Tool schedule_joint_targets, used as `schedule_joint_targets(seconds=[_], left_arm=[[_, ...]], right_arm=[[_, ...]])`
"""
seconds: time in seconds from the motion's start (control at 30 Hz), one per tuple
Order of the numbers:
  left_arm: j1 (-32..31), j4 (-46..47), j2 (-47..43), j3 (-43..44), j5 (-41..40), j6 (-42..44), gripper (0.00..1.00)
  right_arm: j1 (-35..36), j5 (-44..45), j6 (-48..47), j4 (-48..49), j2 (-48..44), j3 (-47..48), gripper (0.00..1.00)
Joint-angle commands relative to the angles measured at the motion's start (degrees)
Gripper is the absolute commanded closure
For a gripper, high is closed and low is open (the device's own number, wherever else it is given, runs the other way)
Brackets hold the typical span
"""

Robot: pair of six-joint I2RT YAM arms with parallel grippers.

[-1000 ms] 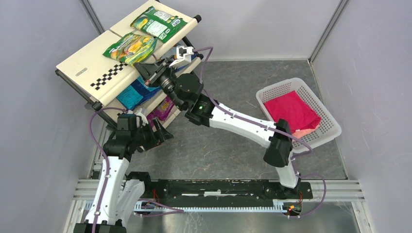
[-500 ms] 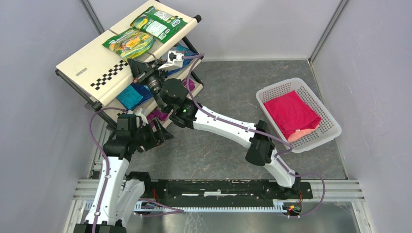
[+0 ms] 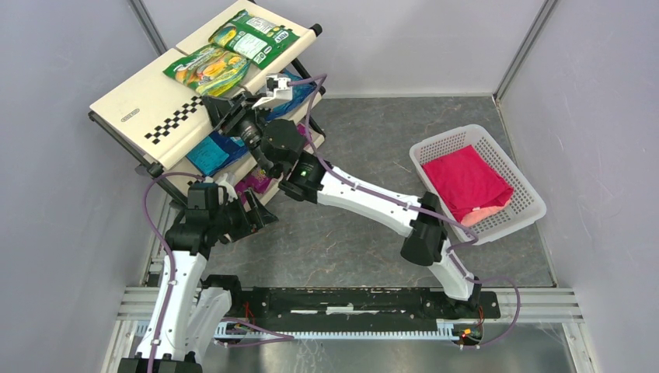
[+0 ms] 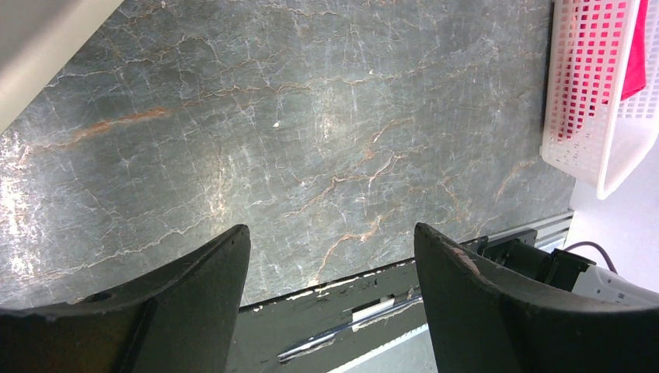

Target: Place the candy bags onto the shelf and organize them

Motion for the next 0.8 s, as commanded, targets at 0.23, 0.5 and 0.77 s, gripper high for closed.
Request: schedule_joint_targets(seconds=[0.23, 0.5, 0.77], left_arm=[[0.4, 1.1, 1.1, 0.5, 1.8, 3.3, 0.16], [0.4, 1.2, 1.1, 0.7, 2.1, 3.2, 0.16], [0.4, 1.4, 1.2, 0.5, 2.2, 3.3, 0.16]], right_arm=[[-0.5, -4.2, -5.1, -16.3, -13.8, -5.3, 0.34], [-2.0, -7.5, -7.4, -15.8, -15.5, -8.1, 0.33], [-3.6, -9.6, -6.9, -15.8, -11.1, -4.6, 0.47]])
